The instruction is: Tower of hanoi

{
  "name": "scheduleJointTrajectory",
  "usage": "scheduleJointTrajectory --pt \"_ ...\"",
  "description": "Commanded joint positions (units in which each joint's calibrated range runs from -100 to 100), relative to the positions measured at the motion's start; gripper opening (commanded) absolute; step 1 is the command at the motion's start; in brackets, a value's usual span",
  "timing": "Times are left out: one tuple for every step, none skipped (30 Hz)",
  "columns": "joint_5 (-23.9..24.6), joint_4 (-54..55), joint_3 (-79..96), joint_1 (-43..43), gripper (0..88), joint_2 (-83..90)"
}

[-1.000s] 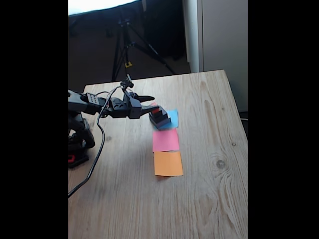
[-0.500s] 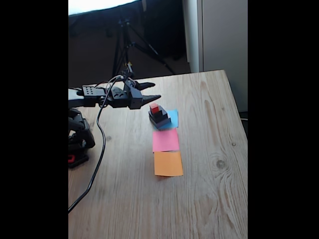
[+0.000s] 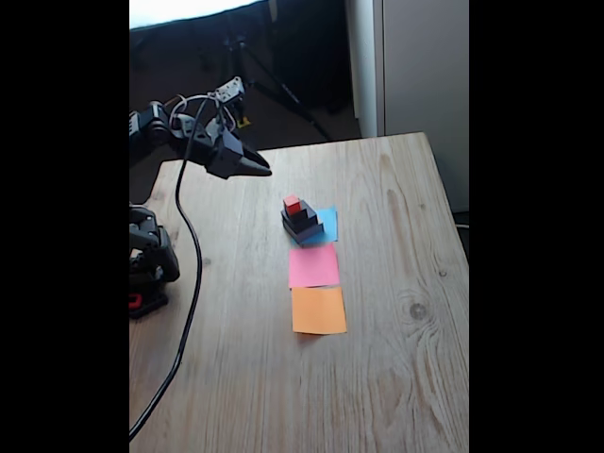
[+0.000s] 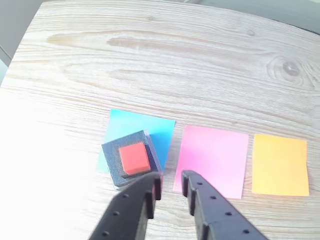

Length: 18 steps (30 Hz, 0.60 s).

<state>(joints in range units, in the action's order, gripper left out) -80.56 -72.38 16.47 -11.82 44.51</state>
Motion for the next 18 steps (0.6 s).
scheduleJointTrajectory --pt "-3.56 -9.73 -13.93 2.84 0.4 -0.68" --pt "-4.73 -11.60 -16.47 3.51 0.4 -1.05" --pt "-4.56 -12.65 -18.83 4.18 0.4 -1.28" --pt "-5.73 -14.02 -20.93 4.93 0.4 -1.66" --pt "-7.24 -15.72 -23.20 5.68 0.4 -2.11" --pt "-7.24 -17.02 -25.02 6.43 0.4 -2.57" --pt "-7.91 -18.48 -26.74 7.18 0.4 -3.10" --pt "-8.24 -19.04 -27.83 7.85 0.4 -3.48" --pt "-7.40 -19.04 -28.65 8.52 0.4 -3.86" --pt "-7.57 -19.20 -29.11 9.36 0.4 -4.23" --pt "-8.41 -19.61 -29.74 10.11 0.4 -4.61" --pt "-8.41 -19.77 -30.29 10.61 0.4 -4.91" --pt "-8.74 -19.77 -30.74 11.28 0.4 -5.07" --pt "-9.24 -19.77 -31.20 11.86 0.4 -5.07" --pt "-8.74 -19.77 -31.47 12.37 0.4 -5.14" --pt "-9.08 -20.01 -31.47 12.95 0.4 -4.84" --pt "-8.57 -20.09 -31.02 13.12 0.4 -4.39" --pt "-6.40 -19.77 -29.93 13.20 0.4 -3.78"
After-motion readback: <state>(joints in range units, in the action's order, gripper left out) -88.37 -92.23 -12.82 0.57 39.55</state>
